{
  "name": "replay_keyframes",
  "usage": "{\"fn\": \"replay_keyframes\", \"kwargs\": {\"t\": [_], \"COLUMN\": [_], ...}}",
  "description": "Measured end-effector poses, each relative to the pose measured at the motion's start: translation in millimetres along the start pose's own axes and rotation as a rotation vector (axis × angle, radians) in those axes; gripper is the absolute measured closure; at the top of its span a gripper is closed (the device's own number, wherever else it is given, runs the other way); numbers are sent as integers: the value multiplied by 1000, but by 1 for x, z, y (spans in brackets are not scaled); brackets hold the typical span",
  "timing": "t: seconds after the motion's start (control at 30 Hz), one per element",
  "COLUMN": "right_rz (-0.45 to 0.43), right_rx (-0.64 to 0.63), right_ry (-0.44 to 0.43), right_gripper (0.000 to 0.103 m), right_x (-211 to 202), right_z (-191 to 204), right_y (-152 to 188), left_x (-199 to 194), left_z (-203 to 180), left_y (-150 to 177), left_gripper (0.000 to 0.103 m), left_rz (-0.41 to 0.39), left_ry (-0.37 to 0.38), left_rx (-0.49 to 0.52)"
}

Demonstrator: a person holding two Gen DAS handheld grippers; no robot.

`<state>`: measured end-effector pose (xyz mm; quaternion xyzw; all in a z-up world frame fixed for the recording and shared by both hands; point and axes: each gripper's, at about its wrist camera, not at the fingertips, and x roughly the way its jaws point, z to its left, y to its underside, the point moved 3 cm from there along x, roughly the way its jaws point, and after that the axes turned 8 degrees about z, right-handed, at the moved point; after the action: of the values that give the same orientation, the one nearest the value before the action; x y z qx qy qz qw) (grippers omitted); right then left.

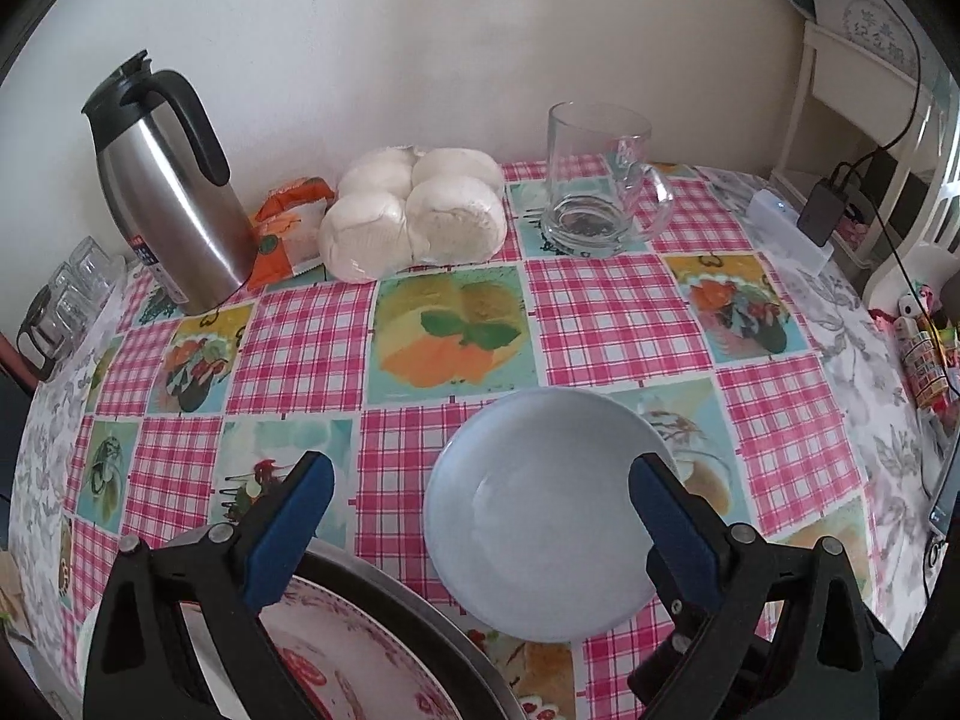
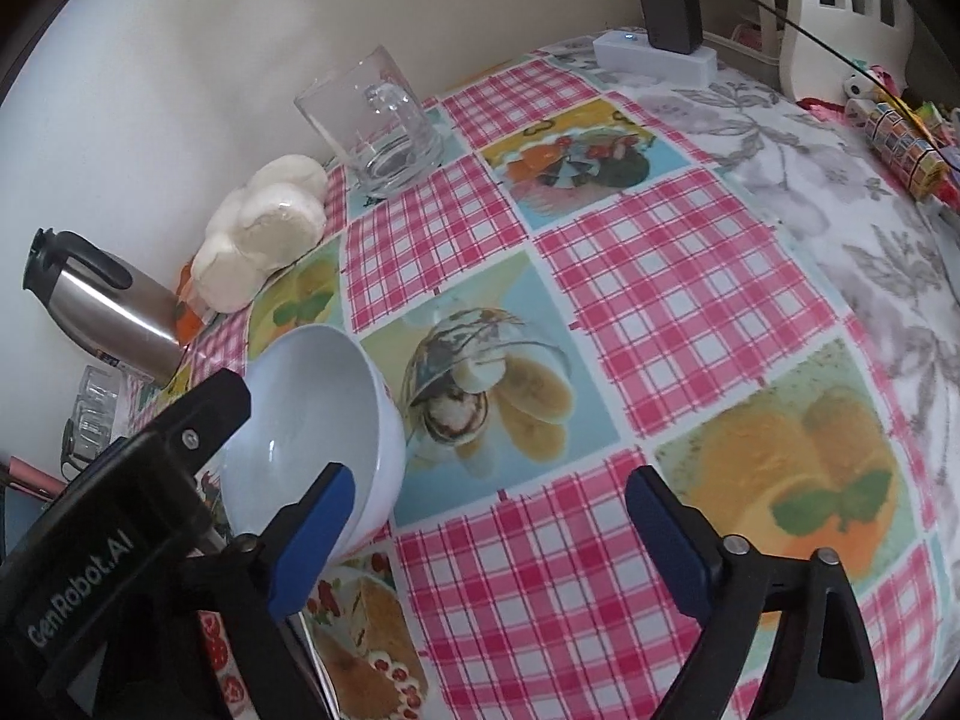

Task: Organize plates and bowls
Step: 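Close both grippers side by side on the rim of the light blue bowl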

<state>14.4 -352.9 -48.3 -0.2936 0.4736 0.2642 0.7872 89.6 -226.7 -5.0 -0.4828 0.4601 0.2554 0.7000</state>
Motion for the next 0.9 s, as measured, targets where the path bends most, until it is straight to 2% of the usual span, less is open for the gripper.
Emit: {"fn": "replay_keyframes", "kwargs": {"t": [0.03, 0.27, 0.4, 0.47, 0.63, 0.9], "right_rz": [2, 32, 25, 21, 0, -3], "right_rx": [1, -11, -33, -26, -43, -49], "right_ry": [-2, -16, -9, -24, -29, -58], "right_gripper": [19, 27, 42, 48, 74, 92], "right_x": [2, 23, 26, 27, 22, 15], "right_z": [1, 13, 18, 18, 21, 11], "right_y": [0, -1, -1, -1, -2, -7], "left_x": [2, 10, 17, 20, 20, 19], "left_z": [0, 4, 5, 6, 5, 1], "left_y": [0, 0, 1, 1, 2, 3], "left_gripper": [4, 4, 6, 13, 14, 15], "left_rz": [4, 17, 30, 41, 42, 45], "left_ry": [-3, 2, 1, 8, 12, 26], "left_rx": [-1, -22, -23, -31, -30, -21]}}
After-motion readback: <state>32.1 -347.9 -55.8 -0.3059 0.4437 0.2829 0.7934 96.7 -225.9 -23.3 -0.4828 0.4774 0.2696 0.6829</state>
